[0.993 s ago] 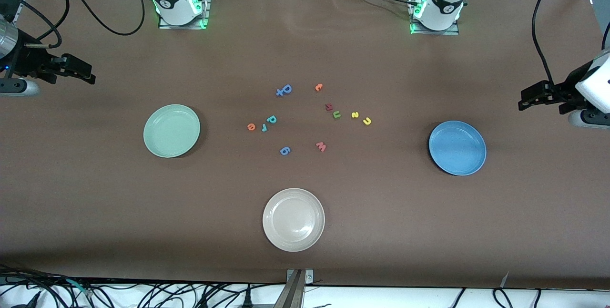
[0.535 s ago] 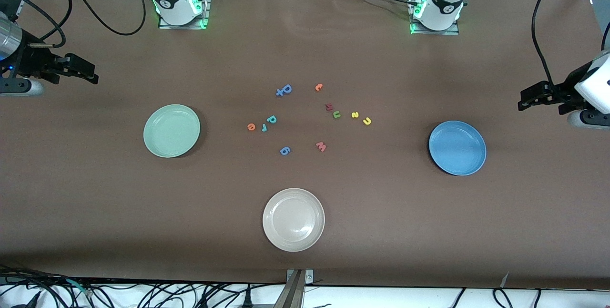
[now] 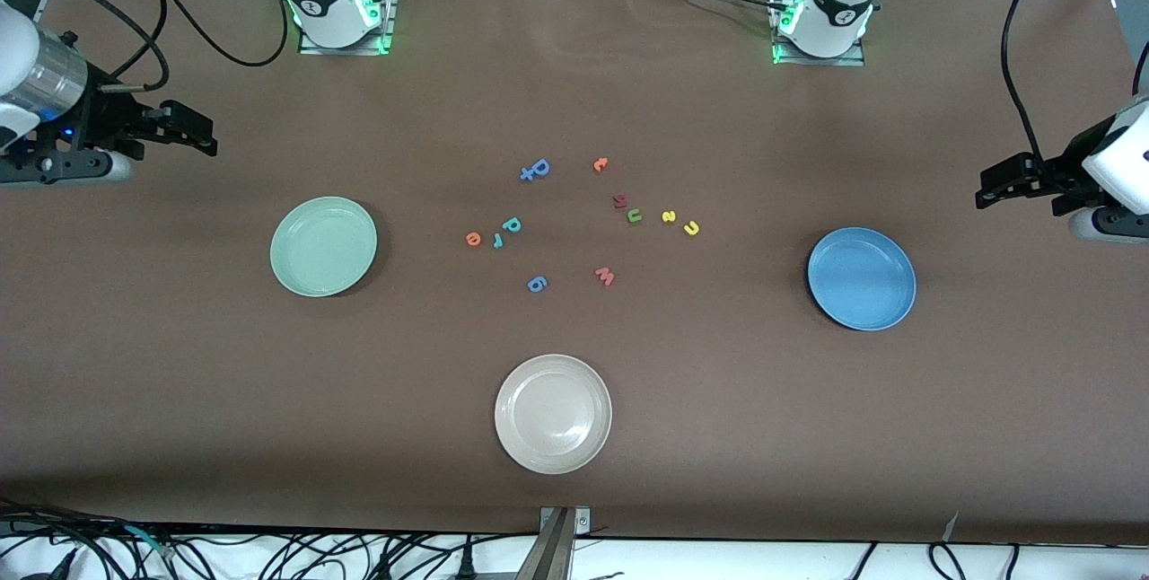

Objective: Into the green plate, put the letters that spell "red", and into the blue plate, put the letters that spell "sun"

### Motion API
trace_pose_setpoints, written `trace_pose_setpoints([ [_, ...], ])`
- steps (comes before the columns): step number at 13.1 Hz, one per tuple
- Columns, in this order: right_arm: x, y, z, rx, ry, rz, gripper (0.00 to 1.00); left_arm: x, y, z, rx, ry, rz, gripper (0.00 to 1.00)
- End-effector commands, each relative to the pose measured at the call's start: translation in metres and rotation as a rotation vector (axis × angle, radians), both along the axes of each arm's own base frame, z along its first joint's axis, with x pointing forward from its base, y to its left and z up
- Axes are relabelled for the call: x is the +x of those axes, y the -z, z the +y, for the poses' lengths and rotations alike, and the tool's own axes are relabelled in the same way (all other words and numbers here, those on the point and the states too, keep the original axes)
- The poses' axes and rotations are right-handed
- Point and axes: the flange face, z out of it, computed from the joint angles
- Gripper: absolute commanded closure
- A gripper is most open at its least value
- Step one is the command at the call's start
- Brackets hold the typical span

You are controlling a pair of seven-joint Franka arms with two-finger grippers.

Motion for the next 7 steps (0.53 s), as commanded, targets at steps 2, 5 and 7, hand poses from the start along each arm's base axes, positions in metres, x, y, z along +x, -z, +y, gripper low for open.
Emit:
trace_pose_setpoints([
  [2,0.007,0.014,-0.004,0.006,0.0,0.055,0.0,0.001,-0.004,0.0,-0.03,0.003,-0.016,0.0],
  [5,0.011,0.018,-0.004,0.01,0.002,0.051,0.0,0.002,-0.003,0.0,-0.039,0.001,-0.016,0.0],
  [7,0.013,0.016,-0.003,0.01,-0.001,0.045,0.0,0.002,-0.003,-0.001,-0.039,0.002,-0.016,0.0],
])
